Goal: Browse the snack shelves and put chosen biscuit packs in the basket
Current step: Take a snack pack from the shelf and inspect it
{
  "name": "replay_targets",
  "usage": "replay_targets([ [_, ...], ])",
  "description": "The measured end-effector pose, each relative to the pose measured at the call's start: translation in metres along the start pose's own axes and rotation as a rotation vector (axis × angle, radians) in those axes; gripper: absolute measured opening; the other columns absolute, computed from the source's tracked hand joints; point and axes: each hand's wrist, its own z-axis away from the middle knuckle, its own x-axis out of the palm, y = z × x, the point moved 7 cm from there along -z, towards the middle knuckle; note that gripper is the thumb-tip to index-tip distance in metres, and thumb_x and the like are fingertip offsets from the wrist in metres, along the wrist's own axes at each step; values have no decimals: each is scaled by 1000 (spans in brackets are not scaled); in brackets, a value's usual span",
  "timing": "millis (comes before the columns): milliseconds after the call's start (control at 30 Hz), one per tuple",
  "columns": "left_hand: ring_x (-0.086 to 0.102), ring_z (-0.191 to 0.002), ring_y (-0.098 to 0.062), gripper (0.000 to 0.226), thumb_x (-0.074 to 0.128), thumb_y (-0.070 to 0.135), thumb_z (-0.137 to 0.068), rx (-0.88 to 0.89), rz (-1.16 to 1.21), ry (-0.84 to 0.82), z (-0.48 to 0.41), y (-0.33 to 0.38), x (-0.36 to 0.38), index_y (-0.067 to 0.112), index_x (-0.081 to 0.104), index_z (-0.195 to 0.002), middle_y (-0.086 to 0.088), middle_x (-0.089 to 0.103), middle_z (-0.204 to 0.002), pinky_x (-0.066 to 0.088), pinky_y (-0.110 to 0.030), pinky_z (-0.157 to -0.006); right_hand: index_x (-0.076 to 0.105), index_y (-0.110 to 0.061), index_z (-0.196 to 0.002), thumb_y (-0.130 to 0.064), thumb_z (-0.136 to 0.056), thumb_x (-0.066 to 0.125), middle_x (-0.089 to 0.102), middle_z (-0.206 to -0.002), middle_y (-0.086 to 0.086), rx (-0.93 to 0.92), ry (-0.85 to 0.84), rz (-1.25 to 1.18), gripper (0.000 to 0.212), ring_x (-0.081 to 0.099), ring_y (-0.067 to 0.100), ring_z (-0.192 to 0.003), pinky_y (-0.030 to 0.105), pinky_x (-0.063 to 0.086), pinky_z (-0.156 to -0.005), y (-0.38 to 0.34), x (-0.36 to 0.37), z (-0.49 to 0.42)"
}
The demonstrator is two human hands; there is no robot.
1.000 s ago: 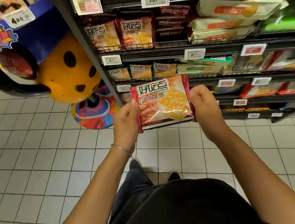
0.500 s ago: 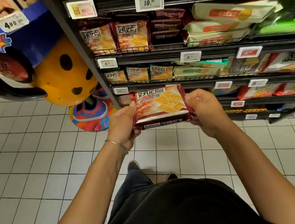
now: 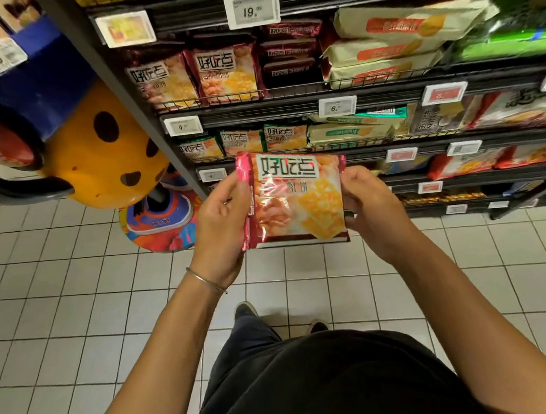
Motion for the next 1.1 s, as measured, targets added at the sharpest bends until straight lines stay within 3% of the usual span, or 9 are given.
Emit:
replay_targets([
  [167, 73, -108, -15, 33, 52, 9, -105, 199, -216, -25, 7, 12, 10, 6, 60, -138, 6, 76, -117, 60, -27, -84, 56, -13, -121, -30, -112, 39, 75, -119, 16, -35, 31, -289, 26, 71, 36, -115, 56, 50, -94, 2, 1, 0],
  [367, 67, -119, -27, 43, 56, 26, -100, 181, -215, 20, 6, 16, 4, 6, 59, -138, -10, 70, -128, 56, -53, -99, 51, -18, -110, -27, -105, 51, 70, -125, 22, -185, 56, -258, 10, 70, 38, -116, 48, 58, -79, -18, 0, 6],
  [467, 66, -122, -33, 36, 49, 16, -107, 127, -157, 53, 4, 11, 1, 5, 57, -139, -16, 68, -130, 53, -61, -101, 51, -19, -106, -29, -101, 54, 73, -114, 19, -261, 66, -159, 12, 73, 35, -110, 52, 60, -85, -25, 0, 10],
  [533, 68, -117, -32, 31, 46, 19, -109, 113, -156, 81, 4, 8, -1, 7, 61, -133, -15, 70, -124, 55, -60, -97, 54, -26, -97, -30, -100, 53, 75, -100, 7, -309, 78, -89, 6, 74, 27, -100, 44, 62, -79, -29, -2, 12],
  [633, 70, -104, -25, 22, 46, 22, -109, 123, -160, 126, 5, 7, -4, 14, 66, -115, -9, 73, -110, 59, -53, -88, 57, -40, -83, -30, -101, 49, 71, -83, -7, -361, 111, 30, 23, 74, 16, -88, 27, 59, -66, -32, -4, 17],
  [700, 71, -101, -28, 21, 48, 22, -109, 142, -172, 176, 5, 7, -8, 13, 66, -109, -14, 72, -107, 58, -53, -84, 56, -41, -81, -31, -102, 48, 69, -79, -10, -370, 114, 95, 24, 73, 10, -84, 20, 56, -63, -31, -3, 18],
  [867, 73, -98, -29, 14, 55, 22, -106, 211, -234, 222, 6, 10, -16, 18, 68, -103, -11, 74, -104, 61, -57, -82, 53, -28, -87, -30, -101, 47, 64, -72, -11, -358, 102, 111, 15, 69, 4, -73, 18, 52, -56, -22, -5, 18],
  [1100, 72, -96, -35, 21, 62, 21, -100, 270, -249, 294, 6, 14, -18, 34, 72, -87, -11, 74, -99, 58, -63, -82, 53, -34, -84, -31, -100, 47, 67, -72, -12, -361, 136, 113, 17, 71, 6, -75, 18, 52, -56, -22, -10, 21],
])
